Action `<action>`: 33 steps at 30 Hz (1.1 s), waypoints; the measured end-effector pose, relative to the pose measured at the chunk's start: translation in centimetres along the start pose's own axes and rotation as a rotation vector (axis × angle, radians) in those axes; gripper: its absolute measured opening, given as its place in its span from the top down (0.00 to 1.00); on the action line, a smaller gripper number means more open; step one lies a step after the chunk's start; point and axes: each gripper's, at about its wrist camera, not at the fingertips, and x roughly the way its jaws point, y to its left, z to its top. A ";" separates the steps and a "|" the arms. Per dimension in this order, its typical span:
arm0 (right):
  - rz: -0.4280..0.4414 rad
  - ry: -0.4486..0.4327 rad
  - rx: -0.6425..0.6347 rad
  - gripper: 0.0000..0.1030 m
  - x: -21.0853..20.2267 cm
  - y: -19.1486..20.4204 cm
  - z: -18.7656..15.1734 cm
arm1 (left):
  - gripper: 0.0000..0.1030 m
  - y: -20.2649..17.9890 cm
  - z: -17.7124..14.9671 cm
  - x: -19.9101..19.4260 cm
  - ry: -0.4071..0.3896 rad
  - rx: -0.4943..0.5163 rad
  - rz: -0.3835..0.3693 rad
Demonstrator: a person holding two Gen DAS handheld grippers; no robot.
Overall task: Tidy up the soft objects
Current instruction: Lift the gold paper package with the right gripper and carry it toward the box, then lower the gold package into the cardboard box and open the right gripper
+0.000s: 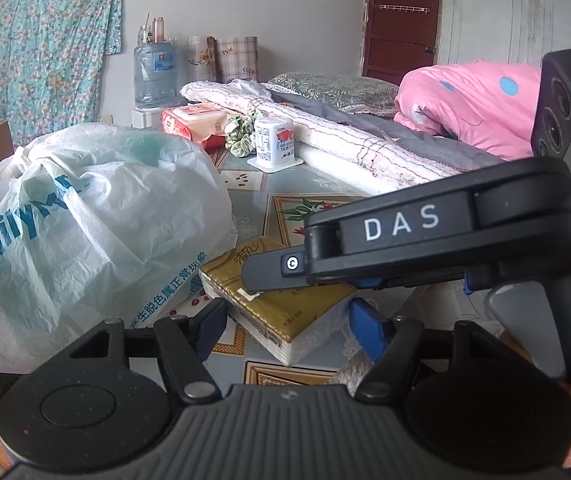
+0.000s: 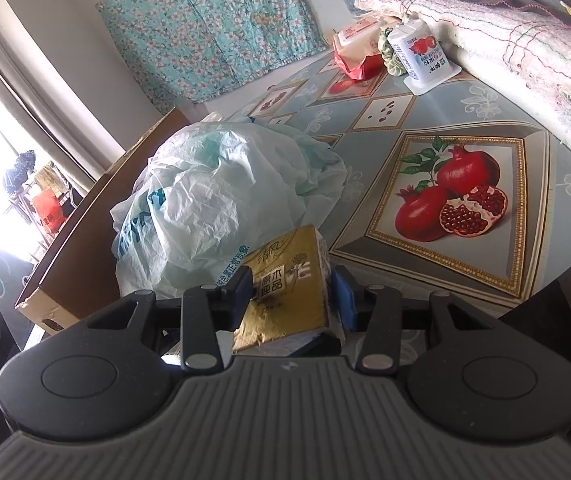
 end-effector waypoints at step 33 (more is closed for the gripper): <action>0.162 -0.064 -0.160 0.55 -3.6 9.2 1.8 | 0.33 1.2 2.0 -9.5 -0.166 0.024 0.149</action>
